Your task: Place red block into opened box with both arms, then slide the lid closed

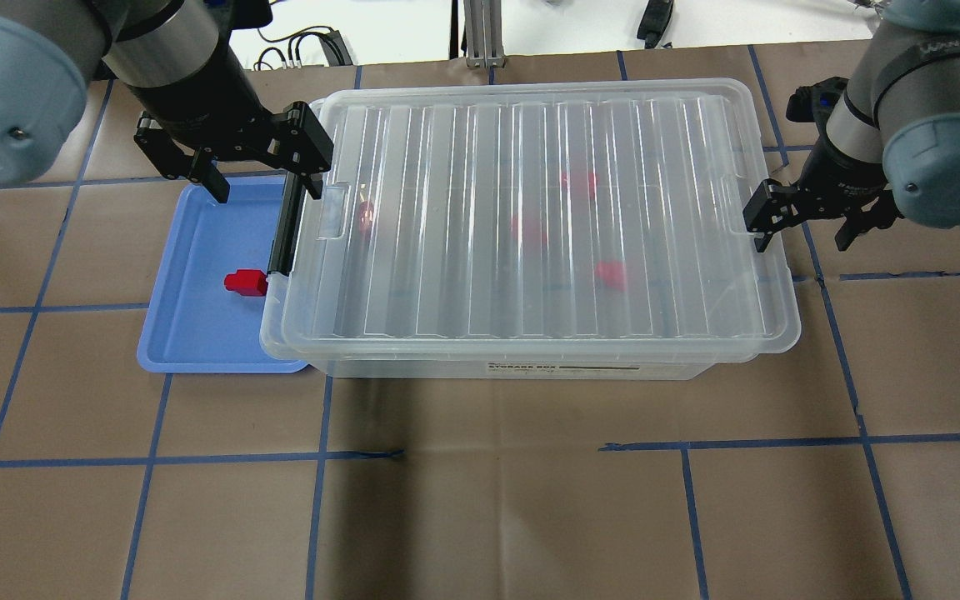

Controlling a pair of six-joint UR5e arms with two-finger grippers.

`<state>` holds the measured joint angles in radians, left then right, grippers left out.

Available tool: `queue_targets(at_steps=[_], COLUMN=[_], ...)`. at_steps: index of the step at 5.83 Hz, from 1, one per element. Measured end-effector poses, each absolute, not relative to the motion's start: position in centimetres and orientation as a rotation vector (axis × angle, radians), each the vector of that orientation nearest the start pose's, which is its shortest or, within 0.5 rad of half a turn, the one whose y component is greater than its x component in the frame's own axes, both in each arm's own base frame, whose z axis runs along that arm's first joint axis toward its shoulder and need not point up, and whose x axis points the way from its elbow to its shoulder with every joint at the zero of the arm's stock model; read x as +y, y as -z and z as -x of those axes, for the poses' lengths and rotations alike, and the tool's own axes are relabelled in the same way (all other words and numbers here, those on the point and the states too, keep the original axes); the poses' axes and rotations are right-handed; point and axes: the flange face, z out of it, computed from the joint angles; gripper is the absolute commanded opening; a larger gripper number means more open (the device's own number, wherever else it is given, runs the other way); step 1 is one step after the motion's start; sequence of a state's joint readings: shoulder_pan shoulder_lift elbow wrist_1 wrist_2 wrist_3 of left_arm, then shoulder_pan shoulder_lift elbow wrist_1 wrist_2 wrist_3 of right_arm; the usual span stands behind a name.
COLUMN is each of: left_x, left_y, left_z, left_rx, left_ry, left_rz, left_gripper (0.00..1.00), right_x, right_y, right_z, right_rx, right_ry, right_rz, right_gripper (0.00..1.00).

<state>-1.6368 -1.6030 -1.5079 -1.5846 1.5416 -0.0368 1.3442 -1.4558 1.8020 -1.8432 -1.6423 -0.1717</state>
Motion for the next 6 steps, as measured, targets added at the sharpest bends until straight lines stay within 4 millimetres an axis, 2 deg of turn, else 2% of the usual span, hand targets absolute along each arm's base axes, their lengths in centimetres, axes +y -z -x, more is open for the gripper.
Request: queue_targets(at_steps=[2, 6], left_x=[-49.7, -49.7], left_y=[-50.2, -50.2], left_z=[16.9, 16.9], left_rx=[3.171, 3.172], left_ry=[0.025, 0.028], left_rz=[-0.047, -0.070], left_gripper=[0.98, 0.98], right_x=[-52.6, -51.6], right_y=[-34.5, -34.8], right_z=[1.6, 11.2], right_rx=[3.200, 3.206], right_ry=[-0.138, -0.130], right_rz=[-0.040, 0.043], right_gripper=[1.00, 1.00])
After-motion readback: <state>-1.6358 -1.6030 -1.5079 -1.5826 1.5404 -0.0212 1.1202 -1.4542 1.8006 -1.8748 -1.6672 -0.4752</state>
